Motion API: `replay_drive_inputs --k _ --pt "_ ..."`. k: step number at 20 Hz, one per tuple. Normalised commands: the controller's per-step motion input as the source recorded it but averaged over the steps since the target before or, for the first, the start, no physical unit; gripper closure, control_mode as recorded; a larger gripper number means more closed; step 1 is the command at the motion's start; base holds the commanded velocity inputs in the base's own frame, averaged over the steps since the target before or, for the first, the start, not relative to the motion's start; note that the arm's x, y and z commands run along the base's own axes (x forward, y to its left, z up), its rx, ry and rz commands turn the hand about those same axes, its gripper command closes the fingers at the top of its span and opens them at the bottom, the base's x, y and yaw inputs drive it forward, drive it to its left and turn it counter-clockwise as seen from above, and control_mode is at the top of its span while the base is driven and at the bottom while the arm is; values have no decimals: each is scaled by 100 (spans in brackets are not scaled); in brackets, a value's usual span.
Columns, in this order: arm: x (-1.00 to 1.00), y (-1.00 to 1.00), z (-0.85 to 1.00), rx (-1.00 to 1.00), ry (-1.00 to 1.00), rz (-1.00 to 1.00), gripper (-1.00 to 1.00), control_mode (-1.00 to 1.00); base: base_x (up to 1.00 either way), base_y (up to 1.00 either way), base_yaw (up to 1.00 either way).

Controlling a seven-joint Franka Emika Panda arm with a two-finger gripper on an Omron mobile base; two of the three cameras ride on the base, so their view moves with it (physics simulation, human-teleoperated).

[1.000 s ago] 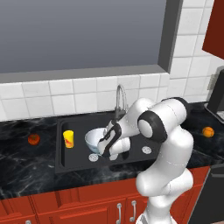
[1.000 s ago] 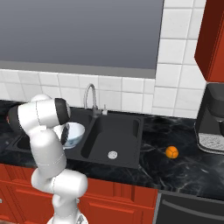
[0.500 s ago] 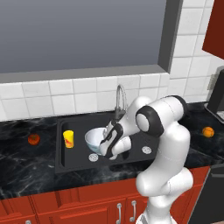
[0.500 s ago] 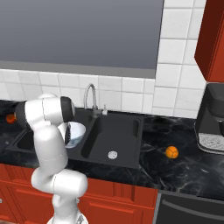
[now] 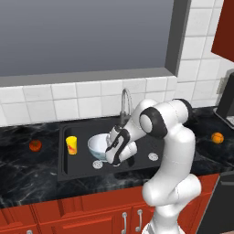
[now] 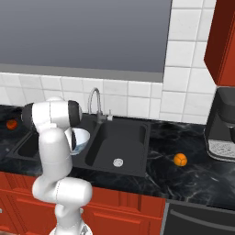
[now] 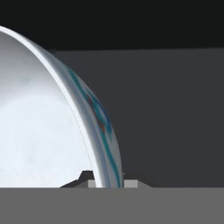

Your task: Remove the tomato and orange from the sink. Then move the bowl and cup from the counter to the sink for washing.

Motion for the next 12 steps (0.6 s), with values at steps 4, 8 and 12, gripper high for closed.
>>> replay_drive_inputs --k 4,8,12 --pt "10 9 -12 0 0 0 100 -100 0 0 0" --pt "9 8 -11 0 0 0 100 -100 0 0 0" --pt "10 5 -14 0 0 0 100 -100 0 0 0"
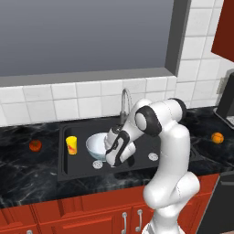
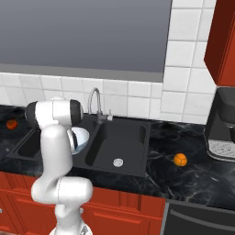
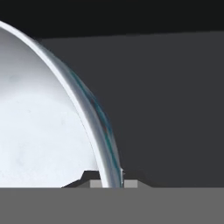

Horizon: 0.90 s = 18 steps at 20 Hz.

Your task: Remove the tomato and orange from the sink. Then move the bowl and cup from the counter to the sink for washing.

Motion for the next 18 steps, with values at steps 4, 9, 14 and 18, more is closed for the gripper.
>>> replay_drive_inputs --k 4,9,14,18 --pt "10 3 -13 0 0 0 100 -100 0 0 0" --pt "7 1 -10 0 0 0 100 -100 0 0 0" --pt "6 2 -6 0 0 0 100 -100 0 0 0" --pt "6 0 -3 0 0 0 100 -100 0 0 0"
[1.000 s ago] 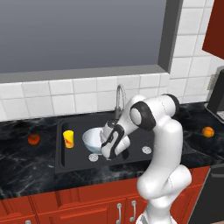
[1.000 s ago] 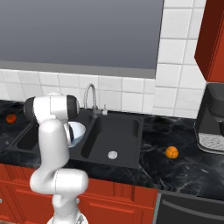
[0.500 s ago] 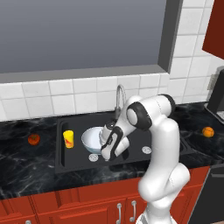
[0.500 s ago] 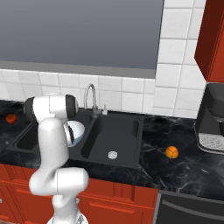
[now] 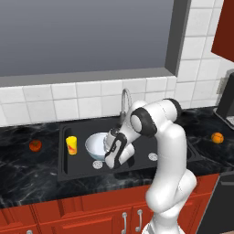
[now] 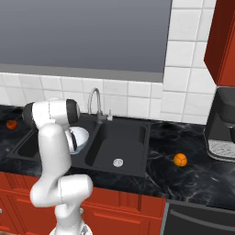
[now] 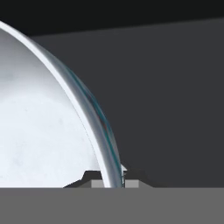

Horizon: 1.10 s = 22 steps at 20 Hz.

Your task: Remove the tomato and orange from the sink. Then move the bowl and cup from the counter to the sink for washing.

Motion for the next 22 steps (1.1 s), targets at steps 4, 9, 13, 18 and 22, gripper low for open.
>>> replay_drive_inputs --k 4,9,13,18,22 --pt "5 0 -2 0 0 0 100 -100 0 0 0" --pt "1 0 0 0 0 0 -100 -100 0 0 0" --pt "0 0 0 0 0 0 -100 -100 0 0 0" --pt "0 0 1 0 0 0 -100 -100 0 0 0" --pt "-5 0 6 2 0 0 -100 -100 0 0 0"
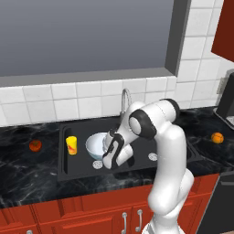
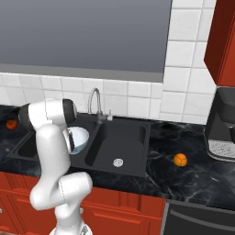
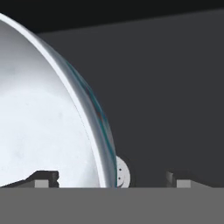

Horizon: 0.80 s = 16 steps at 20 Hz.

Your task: Remove the tomato and orange from the sink. Then move the bowl and cup from the counter to the sink for washing.

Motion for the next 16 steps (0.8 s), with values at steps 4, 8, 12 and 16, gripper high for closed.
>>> replay_drive_inputs --k 4,8,12,16 --pt "-7 0 15 1 -1 0 -100 -100 0 0 0" --pt "-11 0 17 0 -1 0 -100 -100 0 0 0" --pt "-11 -1 19 0 -3 0 -100 -100 0 0 0" --pt "-13 0 23 0 -6 0 -100 -100 0 0 0"
